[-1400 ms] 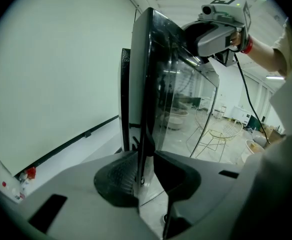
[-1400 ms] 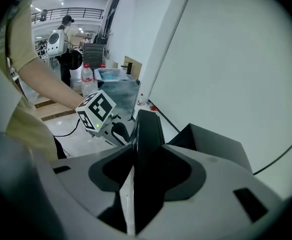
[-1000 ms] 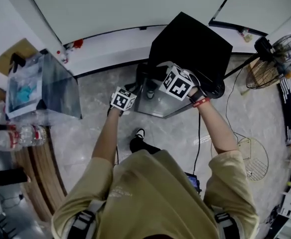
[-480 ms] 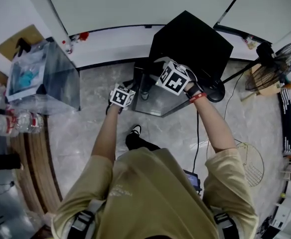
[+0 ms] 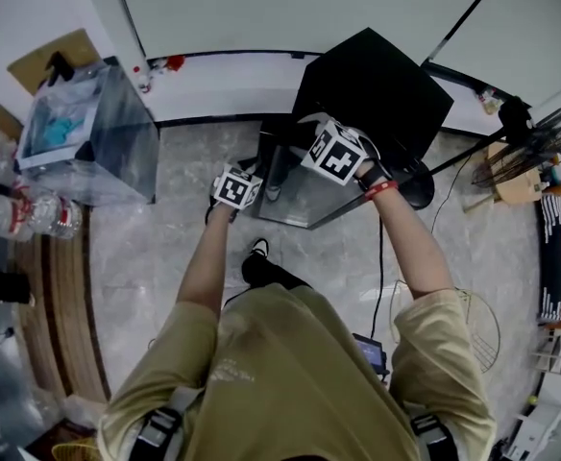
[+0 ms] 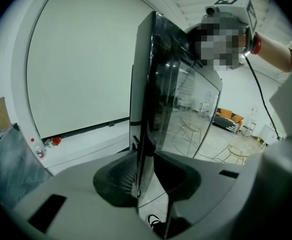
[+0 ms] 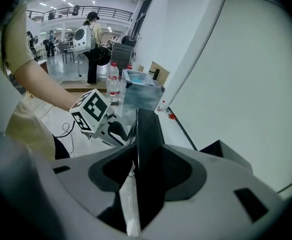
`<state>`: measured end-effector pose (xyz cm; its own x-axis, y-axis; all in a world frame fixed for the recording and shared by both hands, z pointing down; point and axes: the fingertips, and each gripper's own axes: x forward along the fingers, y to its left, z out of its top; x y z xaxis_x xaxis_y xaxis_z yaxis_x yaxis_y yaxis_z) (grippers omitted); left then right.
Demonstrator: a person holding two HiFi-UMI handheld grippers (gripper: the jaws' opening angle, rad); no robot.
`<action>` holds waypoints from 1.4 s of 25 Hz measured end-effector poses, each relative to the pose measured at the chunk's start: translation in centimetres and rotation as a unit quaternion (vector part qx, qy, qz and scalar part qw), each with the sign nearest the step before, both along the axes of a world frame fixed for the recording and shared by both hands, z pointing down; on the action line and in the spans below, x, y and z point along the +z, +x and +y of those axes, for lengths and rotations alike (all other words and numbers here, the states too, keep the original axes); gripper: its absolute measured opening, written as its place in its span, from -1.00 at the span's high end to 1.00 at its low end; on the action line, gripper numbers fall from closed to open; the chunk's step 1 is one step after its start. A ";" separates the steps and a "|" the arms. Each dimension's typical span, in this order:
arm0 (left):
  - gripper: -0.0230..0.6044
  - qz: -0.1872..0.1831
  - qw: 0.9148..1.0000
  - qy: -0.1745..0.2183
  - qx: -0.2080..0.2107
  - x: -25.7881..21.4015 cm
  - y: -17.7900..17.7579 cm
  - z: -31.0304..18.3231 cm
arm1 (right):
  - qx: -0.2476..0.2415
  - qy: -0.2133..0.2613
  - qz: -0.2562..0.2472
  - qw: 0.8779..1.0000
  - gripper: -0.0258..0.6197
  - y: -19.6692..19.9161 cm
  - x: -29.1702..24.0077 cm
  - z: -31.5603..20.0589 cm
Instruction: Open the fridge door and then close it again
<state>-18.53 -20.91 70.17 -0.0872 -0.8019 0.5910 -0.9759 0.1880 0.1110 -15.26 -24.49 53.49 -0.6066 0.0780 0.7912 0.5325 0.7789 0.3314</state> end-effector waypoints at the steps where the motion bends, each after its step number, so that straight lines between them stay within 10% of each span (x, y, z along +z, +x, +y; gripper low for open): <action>1: 0.59 -0.004 1.000 -0.002 -0.006 0.0 0.1 0.3 | -0.003 0.000 0.000 1.000 0.31 0.2 0.0 0.2; 35: 0.59 0.000 0.983 -0.022 -0.181 0.0 10.7 7.5 | -0.181 0.003 0.004 0.983 0.31 9.7 -0.3 6.7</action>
